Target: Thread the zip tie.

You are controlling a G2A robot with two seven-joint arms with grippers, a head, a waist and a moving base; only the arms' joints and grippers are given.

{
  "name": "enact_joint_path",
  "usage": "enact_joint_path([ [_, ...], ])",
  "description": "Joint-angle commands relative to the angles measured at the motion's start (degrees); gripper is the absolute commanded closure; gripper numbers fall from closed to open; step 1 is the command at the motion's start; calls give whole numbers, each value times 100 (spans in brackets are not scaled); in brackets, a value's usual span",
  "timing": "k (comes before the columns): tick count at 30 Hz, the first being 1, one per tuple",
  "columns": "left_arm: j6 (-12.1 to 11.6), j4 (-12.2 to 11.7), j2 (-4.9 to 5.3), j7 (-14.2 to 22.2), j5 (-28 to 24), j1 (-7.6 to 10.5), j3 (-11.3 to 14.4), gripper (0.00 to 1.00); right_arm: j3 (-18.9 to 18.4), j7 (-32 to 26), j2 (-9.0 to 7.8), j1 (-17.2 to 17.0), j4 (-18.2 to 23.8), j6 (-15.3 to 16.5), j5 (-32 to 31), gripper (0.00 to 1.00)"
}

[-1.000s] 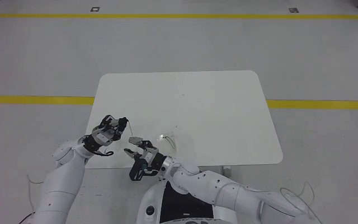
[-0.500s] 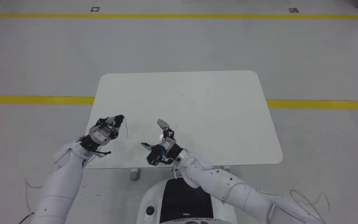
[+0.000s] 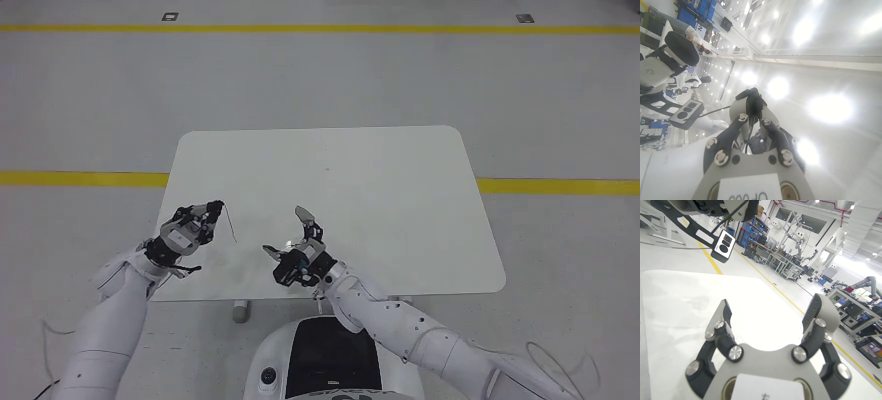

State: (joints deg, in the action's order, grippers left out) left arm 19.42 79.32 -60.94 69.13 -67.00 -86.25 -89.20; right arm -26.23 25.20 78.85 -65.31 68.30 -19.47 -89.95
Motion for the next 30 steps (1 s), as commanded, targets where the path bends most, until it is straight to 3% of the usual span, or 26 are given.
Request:
enact_joint_path([
  [1, 6, 82, 8, -25, -48, -32, 17, 100, -76, 48, -26, -19, 4, -1, -1, 0],
  [12, 6, 795, 118, -74, -142, -278, 27, 100, -410, 39, -263, -134, 290, -1, -1, 0],
  [30, 6, 803, 126, -85, -127, -279, 28, 100, -443, -2, -313, -155, 388, -1, -1, 0],
])
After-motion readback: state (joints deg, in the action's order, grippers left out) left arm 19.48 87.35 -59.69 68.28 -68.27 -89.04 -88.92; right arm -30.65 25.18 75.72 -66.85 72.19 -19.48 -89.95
